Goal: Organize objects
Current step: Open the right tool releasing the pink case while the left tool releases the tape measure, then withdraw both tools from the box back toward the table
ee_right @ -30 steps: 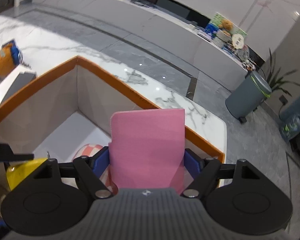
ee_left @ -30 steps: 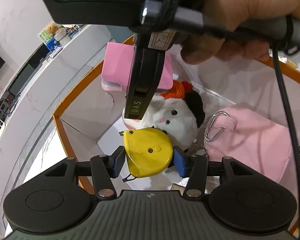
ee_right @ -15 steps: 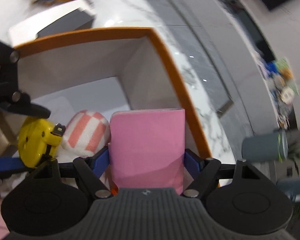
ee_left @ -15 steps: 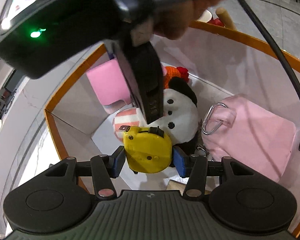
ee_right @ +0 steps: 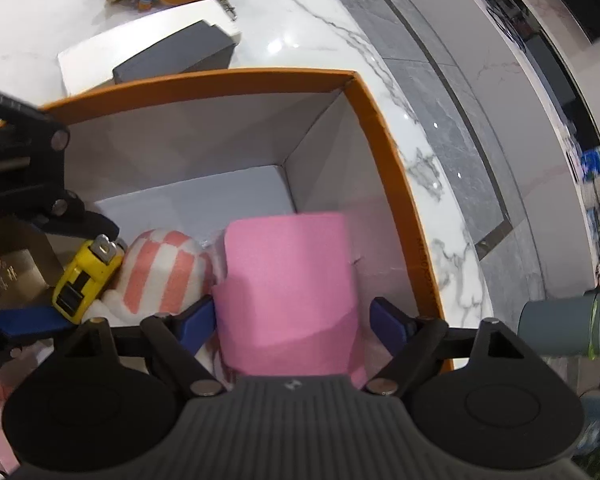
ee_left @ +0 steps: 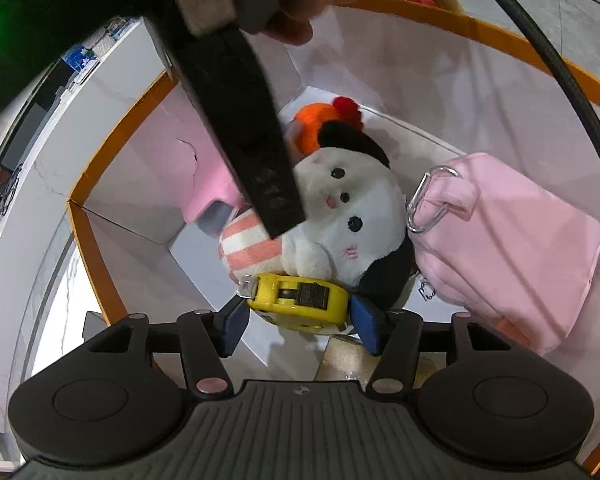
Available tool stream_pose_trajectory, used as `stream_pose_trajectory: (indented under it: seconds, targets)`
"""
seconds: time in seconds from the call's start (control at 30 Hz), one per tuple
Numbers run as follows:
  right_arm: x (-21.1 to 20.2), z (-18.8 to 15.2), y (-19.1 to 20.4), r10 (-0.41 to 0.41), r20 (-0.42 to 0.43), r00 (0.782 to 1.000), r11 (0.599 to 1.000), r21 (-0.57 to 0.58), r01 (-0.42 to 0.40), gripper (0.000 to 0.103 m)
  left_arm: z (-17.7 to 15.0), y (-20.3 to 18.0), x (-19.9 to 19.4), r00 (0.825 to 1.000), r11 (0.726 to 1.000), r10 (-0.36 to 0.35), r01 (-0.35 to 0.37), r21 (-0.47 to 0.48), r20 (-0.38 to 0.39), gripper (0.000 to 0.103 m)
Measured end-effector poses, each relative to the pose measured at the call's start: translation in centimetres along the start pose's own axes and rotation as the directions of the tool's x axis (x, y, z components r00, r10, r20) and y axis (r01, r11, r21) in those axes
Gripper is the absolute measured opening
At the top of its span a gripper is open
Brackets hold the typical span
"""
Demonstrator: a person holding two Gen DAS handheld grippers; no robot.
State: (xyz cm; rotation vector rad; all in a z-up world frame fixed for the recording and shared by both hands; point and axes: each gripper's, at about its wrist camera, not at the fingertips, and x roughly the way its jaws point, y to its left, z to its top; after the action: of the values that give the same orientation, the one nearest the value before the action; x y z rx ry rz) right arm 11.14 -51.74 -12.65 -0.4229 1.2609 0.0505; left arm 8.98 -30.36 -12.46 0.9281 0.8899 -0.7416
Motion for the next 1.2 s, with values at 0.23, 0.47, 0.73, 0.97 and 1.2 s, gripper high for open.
stream_pose_trajectory:
  seconds: [0.23, 0.47, 0.73, 0.97, 1.2]
  targets:
    - [-1.3, -2.2, -2.9, 0.112, 0.036, 0.993, 0.964, 0.238, -0.117, 0.09, -0.3, -0.1, -0.5, 0.999, 1.0, 0.019, -0.019, -0.007, 0.027, 0.073]
    - [-2.6, -2.9, -2.8, 0.096, 0.028, 0.995, 0.956, 0.276, -0.1, 0.084, -0.6, 0.0, -1.5, 0.999, 1.0, 0.026, -0.026, -0.011, 0.034, 0.076]
    - [-4.1, -3.2, -2.3, 0.074, 0.019, 0.997, 0.957, 0.281, -0.076, 0.085, -0.9, 0.7, -4.8, 0.993, 0.998, 0.047, -0.042, -0.045, 0.107, 0.082]
    - [-6.6, -3.4, -1.4, 0.046, -0.014, 0.999, 0.967, 0.25, -0.041, 0.085, -0.4, 1.2, -6.7, 0.988, 0.997, 0.072, -0.066, -0.046, 0.134, 0.082]
    - [-10.8, -3.1, -1.0, -0.006, -0.029, 1.0, 0.974, 0.225, 0.013, 0.085, -0.5, 1.5, -9.5, 0.981, 0.995, 0.092, -0.083, -0.06, 0.172, 0.082]
